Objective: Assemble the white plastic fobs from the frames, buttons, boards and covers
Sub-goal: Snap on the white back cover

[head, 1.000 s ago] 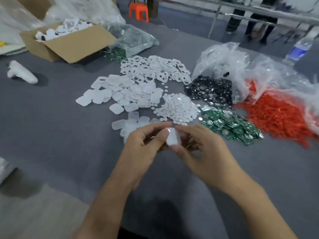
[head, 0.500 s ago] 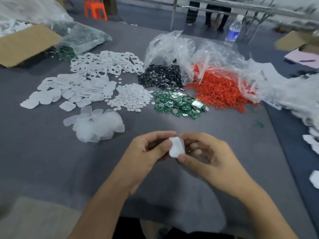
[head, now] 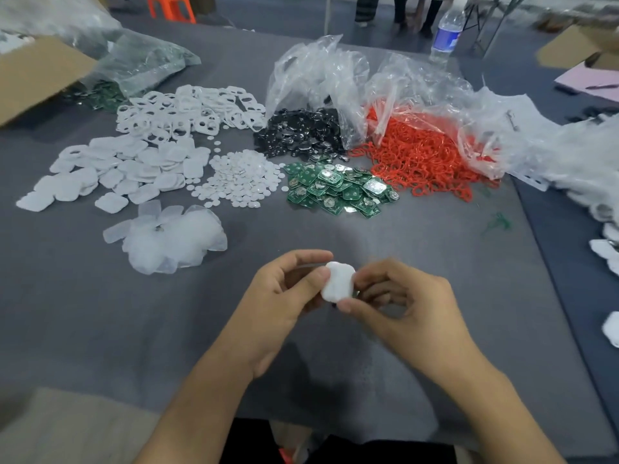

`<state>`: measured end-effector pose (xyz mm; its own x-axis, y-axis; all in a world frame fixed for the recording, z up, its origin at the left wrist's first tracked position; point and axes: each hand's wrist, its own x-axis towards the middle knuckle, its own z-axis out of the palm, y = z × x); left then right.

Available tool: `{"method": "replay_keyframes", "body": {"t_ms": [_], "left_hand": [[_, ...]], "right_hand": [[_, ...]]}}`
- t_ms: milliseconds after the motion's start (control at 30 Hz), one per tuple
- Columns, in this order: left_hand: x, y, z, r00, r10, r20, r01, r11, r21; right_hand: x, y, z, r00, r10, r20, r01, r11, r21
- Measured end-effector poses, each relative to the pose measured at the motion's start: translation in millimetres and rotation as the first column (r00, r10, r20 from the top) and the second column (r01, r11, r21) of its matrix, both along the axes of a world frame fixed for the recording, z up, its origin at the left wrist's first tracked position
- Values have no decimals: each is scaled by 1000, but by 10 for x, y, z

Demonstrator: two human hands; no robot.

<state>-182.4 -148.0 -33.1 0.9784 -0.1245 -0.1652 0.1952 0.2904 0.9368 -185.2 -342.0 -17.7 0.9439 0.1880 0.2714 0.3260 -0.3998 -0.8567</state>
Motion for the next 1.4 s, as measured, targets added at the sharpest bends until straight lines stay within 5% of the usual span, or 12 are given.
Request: {"method": "replay_keyframes", "body": {"t_ms": [200, 500, 800, 1200, 1300, 1400], "left_hand": [[-102, 5, -42, 991, -135, -21, 137, 981, 140], [-432, -176, -135, 980, -93, -174, 115, 987, 116], [-337, -65, -120, 960, -259, -104, 276, 937, 215], [-221, -146, -153, 991, -126, -48, 133, 966, 221], [-163, -132, -183, 995, -76, 65, 45, 924, 380], [-51, -78, -184, 974, -84, 210, -88, 716, 693]], "right_hand": [[-101, -64, -81, 992, 124, -38, -129, 981, -142], [-490, 49, -375, 968, -236, -81, 234, 972, -34], [-420, -320, -105, 978, 193, -83, -207, 956, -207], [-267, -262, -9, 964, 267, -11, -252, 897, -363], [-109, -288, -83, 980, 201, -13, -193, 918, -346], [115, -293, -156, 991, 130, -26, -130, 917, -378]]}}
